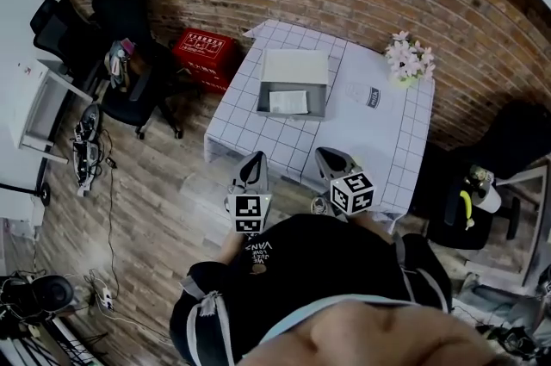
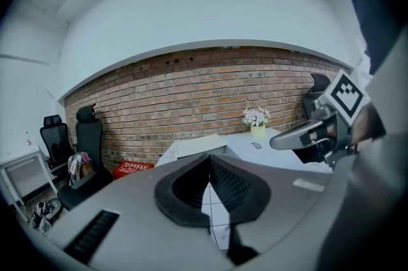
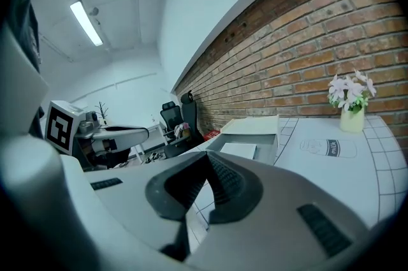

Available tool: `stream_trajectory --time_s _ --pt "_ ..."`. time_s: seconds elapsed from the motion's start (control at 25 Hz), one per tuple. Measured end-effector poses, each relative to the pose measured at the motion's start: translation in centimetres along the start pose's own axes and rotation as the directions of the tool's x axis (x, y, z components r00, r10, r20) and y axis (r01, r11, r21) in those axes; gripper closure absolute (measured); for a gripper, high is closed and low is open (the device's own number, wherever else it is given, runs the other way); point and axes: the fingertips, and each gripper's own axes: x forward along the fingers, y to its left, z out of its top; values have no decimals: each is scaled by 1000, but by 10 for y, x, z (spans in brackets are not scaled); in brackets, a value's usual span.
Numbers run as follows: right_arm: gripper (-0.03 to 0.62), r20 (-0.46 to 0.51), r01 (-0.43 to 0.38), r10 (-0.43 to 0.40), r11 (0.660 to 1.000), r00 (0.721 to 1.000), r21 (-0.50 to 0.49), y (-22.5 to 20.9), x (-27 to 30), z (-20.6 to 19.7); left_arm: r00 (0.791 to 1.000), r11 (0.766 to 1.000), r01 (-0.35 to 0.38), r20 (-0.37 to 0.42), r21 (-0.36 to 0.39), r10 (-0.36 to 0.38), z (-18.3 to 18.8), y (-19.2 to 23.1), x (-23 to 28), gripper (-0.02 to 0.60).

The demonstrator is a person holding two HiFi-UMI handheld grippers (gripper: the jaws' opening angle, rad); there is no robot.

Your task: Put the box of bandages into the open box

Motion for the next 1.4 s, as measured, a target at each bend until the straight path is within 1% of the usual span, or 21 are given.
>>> stream_trajectory --time_s 0.16,0.4,0.56,0.64,0.84,1.0,1.4 --pt "591 3 19 -19 1000 1000 14 13 -7 -9 999 999 35 -6 -1 -35 -7 -7 -15 571" --pt "591 -6 44 -44 999 999 29 29 -15 -24 999 999 53 4 6 -53 -15 -4 -32 571" --pt "591 -5 57 -57 998 998 23 34 -18 -29 998 998 57 3 -8 -57 -19 -3 -38 571" --pt "591 -5 63 -63 998 998 20 36 -19 -30 998 998 63 4 -10 -63 -20 -4 -40 571" --pt "591 -8 71 -71 997 997 16 39 -20 -31 997 997 80 17 24 -80 -20 -3 -39 571" --pt "591 -9 70 -70 997 997 9 41 -18 -29 996 997 83 14 2 -83 -18 -3 -40 571" --pt "591 -7 68 -68 998 998 -4 40 -15 -27 996 996 89 22 2 -89 -18 -5 -35 571"
